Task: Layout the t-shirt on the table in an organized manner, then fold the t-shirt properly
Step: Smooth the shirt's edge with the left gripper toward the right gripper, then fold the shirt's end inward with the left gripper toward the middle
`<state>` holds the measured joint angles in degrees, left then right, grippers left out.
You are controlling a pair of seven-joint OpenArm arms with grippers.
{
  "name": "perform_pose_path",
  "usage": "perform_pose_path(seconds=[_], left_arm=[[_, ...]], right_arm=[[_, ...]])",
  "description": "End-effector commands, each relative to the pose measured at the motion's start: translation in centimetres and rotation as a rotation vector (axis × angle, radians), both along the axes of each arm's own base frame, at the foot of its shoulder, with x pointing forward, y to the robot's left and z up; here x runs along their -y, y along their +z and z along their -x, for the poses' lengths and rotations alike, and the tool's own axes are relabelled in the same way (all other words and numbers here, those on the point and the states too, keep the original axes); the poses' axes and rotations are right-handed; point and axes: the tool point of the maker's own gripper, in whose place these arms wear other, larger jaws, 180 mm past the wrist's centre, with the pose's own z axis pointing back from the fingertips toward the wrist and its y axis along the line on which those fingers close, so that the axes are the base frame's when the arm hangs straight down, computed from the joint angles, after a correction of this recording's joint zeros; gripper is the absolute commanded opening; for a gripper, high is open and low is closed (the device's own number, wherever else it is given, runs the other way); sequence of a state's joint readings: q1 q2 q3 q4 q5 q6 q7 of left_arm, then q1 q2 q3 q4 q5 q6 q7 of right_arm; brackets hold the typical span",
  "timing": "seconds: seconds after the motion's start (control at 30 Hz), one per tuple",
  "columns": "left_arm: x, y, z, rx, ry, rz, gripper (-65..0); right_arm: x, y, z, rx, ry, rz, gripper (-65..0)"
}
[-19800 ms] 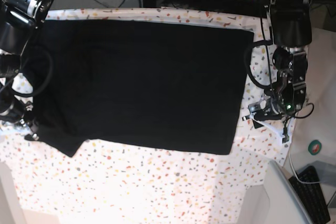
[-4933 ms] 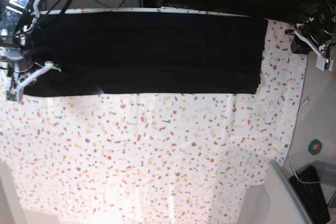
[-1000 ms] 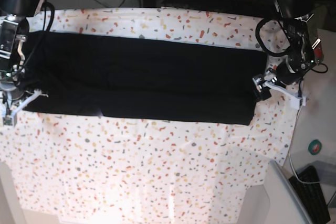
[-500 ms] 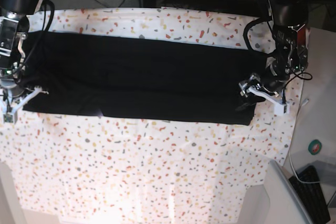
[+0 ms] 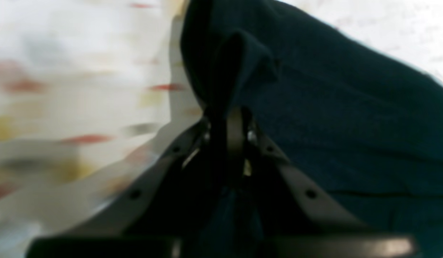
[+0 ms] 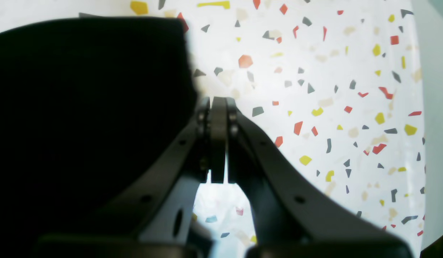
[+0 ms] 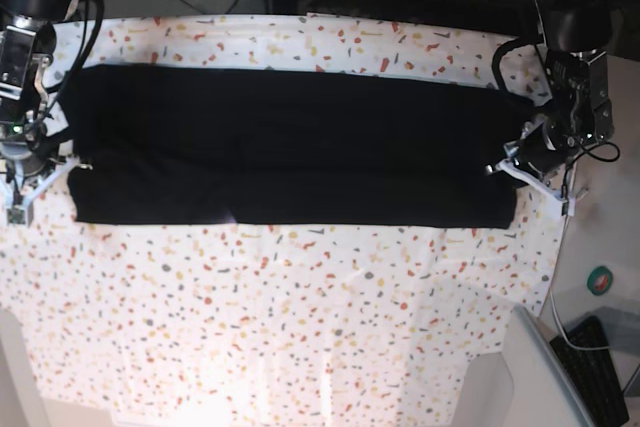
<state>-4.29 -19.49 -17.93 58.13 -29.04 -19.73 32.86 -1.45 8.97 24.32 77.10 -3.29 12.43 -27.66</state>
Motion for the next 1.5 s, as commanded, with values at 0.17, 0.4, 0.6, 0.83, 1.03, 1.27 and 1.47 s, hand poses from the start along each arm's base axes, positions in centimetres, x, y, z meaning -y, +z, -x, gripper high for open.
perform_pose_path(seconds=[0.17, 0.4, 0.6, 0.83, 1.03, 1.27, 1.47], left_arm=[[0.6, 5.8, 0.0, 0.122, -0.021, -0.133, -65.0], [9.1, 6.8, 2.0, 0.089, -0.142, -0.084, -65.0], [16.5, 5.8, 2.0, 0.072, -0.191, 0.028, -65.0], [22.5, 3.9, 1.4, 0.025, -0.256, 0.122, -65.0], [25.7, 3.2, 1.0, 0.0, -0.299, 0.158, -65.0], [27.4, 4.4, -0.3, 0.033, -0.301, 0.196, -65.0], [27.7, 3.7, -0.6, 0.012, -0.295, 0.205, -65.0]], right_arm=[[0.8, 1.7, -1.4, 0.059, -0.001, 0.026, -65.0], [0.7, 1.8, -1.5, 0.06, 0.002, 0.026, -65.0], [0.7, 1.8, -1.4, 0.06, 0.001, 0.026, -65.0], [0.7, 1.8, -1.4, 0.06, 0.001, 0.026, -65.0], [0.7, 1.8, -1.4, 0.06, 0.001, 0.026, -65.0], [0.7, 1.8, -1.4, 0.06, 0.001, 0.026, -65.0], [0.7, 1.8, -1.4, 0.06, 0.001, 0.026, -65.0]])
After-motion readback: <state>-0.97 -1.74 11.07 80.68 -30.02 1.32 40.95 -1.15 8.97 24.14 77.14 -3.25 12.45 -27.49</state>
